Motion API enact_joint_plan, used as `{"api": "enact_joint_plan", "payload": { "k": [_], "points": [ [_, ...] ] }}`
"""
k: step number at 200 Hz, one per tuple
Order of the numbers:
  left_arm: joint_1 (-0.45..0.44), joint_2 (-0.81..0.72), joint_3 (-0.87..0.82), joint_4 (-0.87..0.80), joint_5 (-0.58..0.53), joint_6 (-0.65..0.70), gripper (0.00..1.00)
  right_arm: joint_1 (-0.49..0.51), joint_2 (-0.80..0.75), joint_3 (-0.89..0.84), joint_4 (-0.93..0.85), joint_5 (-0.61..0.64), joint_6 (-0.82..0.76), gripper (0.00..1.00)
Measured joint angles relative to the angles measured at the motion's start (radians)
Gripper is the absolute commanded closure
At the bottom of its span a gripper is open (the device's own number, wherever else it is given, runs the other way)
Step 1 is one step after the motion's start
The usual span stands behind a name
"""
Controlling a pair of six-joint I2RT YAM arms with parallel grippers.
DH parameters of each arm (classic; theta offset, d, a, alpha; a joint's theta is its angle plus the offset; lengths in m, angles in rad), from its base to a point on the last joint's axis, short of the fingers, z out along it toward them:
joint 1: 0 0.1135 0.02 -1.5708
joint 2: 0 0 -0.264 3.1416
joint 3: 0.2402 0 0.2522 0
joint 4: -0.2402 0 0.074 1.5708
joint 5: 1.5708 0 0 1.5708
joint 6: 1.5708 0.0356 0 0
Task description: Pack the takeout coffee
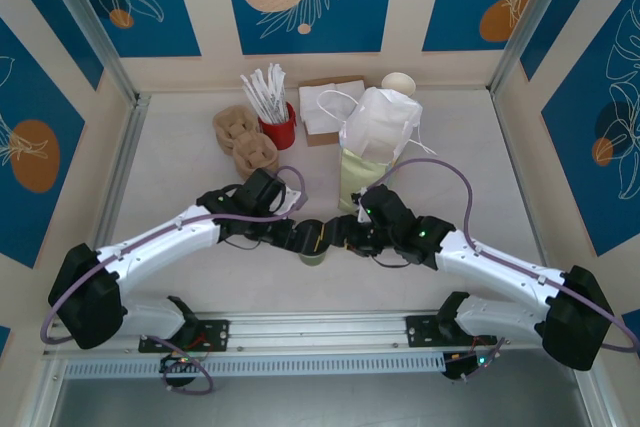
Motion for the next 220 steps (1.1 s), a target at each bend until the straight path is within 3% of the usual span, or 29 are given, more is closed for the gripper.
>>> {"api": "enact_joint_plan", "payload": {
  "k": [88, 220],
  "points": [
    [0.0, -0.052, 0.0, -0.006, -0.027, -0.002, 0.1, 0.0, 0.023, 0.022, -0.008, 0.0, -0.002, 0.46],
    [0.041, -0.063, -0.067, 0.081, -0.043, -0.045, 0.31, 0.0, 0.045, 0.023, -0.007, 0.0, -0.003, 0.46]
  ]
}}
